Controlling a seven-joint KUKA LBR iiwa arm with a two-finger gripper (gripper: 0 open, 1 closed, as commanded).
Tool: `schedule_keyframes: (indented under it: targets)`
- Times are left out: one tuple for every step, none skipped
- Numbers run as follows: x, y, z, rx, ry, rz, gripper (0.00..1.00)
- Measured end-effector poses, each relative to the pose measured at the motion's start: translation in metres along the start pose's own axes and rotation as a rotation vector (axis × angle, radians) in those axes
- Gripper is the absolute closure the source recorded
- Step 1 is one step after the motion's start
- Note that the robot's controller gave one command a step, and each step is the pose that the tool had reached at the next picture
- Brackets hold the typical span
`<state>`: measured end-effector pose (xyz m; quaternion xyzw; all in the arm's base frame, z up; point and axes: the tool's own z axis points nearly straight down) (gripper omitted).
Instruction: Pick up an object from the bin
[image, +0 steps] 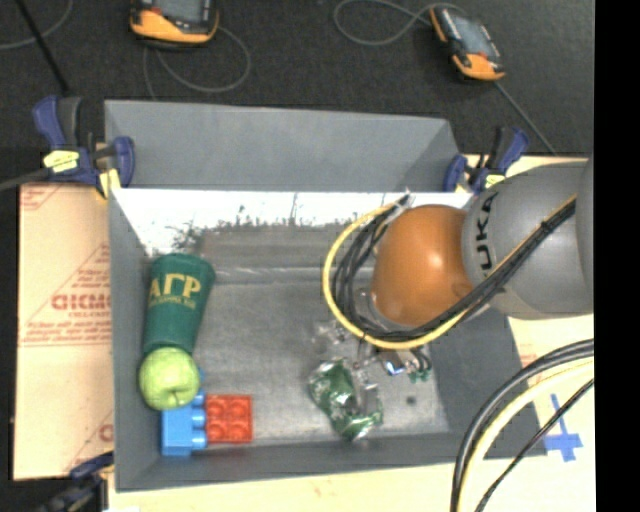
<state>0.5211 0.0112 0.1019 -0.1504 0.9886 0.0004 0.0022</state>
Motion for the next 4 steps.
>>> schedule_keyframes:
  targets:
    - [0.006,0.019,0.023,0.009,-0.020,-0.259,1.00]
    - [0.006,0.020,0.024,0.007,-0.020,-0.259,1.00]
    - [0.008,0.024,-0.129,0.003,-0.003,-0.230,1.00]
    - [0.008,0.024,-0.128,0.001,-0.001,-0.230,1.00]
